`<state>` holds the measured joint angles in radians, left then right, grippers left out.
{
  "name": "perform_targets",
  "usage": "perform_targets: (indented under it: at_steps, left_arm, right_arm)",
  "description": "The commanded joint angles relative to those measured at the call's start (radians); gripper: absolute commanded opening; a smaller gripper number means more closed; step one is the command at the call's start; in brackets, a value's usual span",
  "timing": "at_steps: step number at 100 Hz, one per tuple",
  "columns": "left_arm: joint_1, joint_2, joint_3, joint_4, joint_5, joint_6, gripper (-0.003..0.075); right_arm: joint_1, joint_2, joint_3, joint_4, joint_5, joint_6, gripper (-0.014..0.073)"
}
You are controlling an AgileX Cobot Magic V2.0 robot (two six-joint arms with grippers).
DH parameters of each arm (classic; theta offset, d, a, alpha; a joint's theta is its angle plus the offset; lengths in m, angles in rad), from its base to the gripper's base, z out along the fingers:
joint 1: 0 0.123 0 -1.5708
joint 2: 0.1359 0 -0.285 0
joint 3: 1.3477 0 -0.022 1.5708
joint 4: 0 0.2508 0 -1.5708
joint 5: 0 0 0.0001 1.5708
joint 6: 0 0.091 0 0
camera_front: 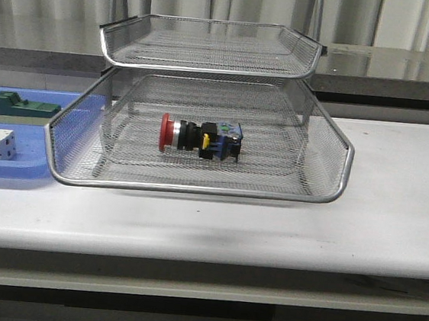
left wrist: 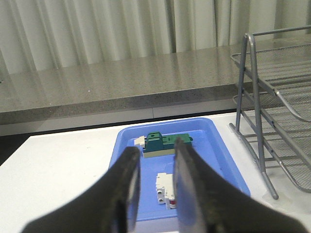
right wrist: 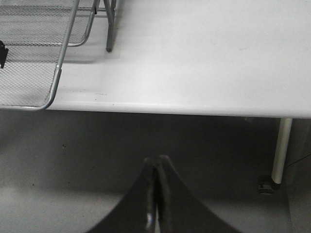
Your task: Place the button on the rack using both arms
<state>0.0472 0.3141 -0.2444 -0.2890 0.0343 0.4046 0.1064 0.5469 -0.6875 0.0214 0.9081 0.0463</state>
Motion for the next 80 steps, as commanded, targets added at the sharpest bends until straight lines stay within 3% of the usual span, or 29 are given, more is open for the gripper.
perform_targets:
  at_steps: [1,80]
  left_arm:
    - [0.001,0.007,-0.026,-0.011,-0.081,-0.009,0.0025]
    - [0.001,0.007,-0.026,-0.011,-0.081,-0.009,0.0004]
  right_arm:
    - [-0.007,0.001,-0.023,0.000,-0.063,-0.001,-0.0068]
    - [-0.007,0.001,-0.023,0.008,-0.113,-0.001,-0.0068]
